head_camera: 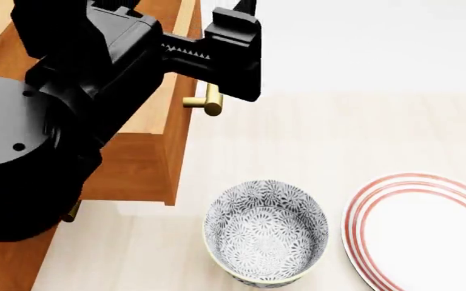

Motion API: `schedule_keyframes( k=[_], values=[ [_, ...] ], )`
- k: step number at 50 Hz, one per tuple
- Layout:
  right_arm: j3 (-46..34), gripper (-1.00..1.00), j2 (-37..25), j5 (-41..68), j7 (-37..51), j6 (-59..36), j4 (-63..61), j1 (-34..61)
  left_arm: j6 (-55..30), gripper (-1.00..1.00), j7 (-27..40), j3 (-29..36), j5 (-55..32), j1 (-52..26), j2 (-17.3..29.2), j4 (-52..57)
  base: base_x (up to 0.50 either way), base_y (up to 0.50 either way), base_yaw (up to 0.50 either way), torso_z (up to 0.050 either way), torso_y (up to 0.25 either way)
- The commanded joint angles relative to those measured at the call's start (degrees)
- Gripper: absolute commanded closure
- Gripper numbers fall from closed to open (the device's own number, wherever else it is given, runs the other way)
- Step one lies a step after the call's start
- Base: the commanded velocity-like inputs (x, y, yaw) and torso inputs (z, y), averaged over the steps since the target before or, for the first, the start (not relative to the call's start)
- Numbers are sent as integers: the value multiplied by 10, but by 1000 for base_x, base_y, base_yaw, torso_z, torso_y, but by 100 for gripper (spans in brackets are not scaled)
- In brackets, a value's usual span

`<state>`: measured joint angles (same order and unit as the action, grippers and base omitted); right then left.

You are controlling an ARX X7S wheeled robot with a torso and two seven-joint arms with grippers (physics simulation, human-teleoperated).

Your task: Open the top drawer of the cabinet.

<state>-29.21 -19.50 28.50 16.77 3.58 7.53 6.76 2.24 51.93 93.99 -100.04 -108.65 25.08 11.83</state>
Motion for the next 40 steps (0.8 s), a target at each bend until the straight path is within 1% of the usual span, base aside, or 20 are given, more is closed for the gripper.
schedule_keyframes(
  k=[1,6,7,8,10,12,13,14,16,17,20,22,25,35,40],
  values=[
    [0,-100,1,2,1,1,4,1,30,-100,51,12,87,23,50,96,0,0,0,0,0],
    [-1,-100,0,4,2,-2,0,1,30,-100,81,28,144,32,69,119,0,0,0,0,0],
    [-1,-100,0,4,3,-3,-1,1,29,-100,87,32,162,32,73,125,0,0,0,0,0],
    [-1,-100,0,4,2,-4,-1,2,21,-100,107,41,195,32,78,134,0,0,0,0,0],
    [-1,-100,-1,5,3,-5,-3,1,14,-100,123,50,224,32,83,141,0,0,0,0,0],
    [-1,-100,-1,5,3,-5,-3,1,14,-100,123,49,225,32,83,141,0,0,0,0,0],
    [-1,-100,1,4,0,-1,3,2,4,-100,141,60,260,32,91,150,0,0,0,0,0],
    [-2,-100,1,4,0,-1,4,2,1,-100,148,62,267,31,92,153,0,0,0,0,0],
    [-2,-100,0,5,1,-2,2,2,-14,-100,179,75,315,30,96,171,0,0,0,0,0],
    [-2,-100,0,5,1,-3,1,2,-20,-100,187,79,325,30,97,175,0,0,0,0,0],
    [-2,-100,0,5,1,-2,1,2,-14,-100,197,92,351,55,106,192,0,0,0,0,0],
    [-3,-100,1,4,0,1,5,2,-30,-100,230,105,390,61,110,200,0,0,0,0,0],
    [-3,-100,0,5,1,-2,2,1,-15,-100,237,115,426,89,120,210,0,0,0,0,0],
    [-5,-100,-1,6,2,-3,0,1,-33,-100,290,139,507,125,141,209,0,0,0,0,0],
    [-5,-100,-1,6,1,-2,3,3,-31,-100,302,151,538,151,151,202,0,0,0,0,0]
  ],
)
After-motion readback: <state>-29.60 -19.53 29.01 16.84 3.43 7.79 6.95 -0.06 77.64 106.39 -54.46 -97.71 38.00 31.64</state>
